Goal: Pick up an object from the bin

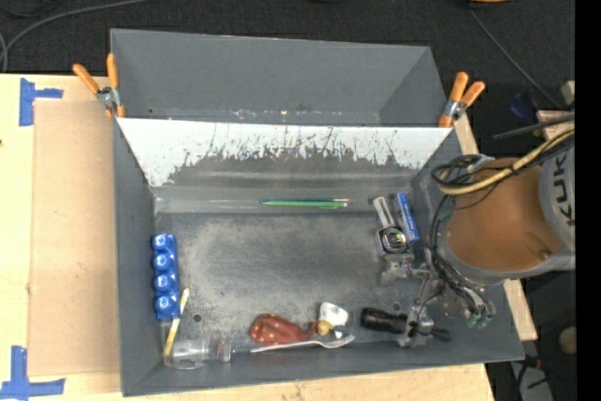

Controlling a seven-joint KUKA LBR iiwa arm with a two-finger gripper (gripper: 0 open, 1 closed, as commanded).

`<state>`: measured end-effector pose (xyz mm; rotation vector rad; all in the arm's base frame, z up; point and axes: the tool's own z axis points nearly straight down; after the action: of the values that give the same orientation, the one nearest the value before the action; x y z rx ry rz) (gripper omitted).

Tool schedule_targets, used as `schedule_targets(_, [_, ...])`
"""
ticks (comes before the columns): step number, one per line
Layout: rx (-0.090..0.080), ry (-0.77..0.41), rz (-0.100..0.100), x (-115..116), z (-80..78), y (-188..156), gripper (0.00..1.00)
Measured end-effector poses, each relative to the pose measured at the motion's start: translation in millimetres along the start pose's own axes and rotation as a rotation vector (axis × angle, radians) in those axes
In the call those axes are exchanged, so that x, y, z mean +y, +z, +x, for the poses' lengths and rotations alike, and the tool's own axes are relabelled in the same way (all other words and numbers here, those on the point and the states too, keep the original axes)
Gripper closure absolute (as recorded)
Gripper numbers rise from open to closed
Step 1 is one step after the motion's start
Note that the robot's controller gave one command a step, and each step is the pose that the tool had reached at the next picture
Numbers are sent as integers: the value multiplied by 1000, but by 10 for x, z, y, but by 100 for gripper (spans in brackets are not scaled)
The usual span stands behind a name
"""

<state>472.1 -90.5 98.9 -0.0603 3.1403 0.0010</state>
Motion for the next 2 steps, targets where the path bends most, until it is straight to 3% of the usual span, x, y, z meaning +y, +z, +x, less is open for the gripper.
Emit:
schedule_targets(1, [8, -7, -3, 90, 5, -1, 0])
schedule_targets(2, [-9, -57, 0, -66, -58, 278, 0])
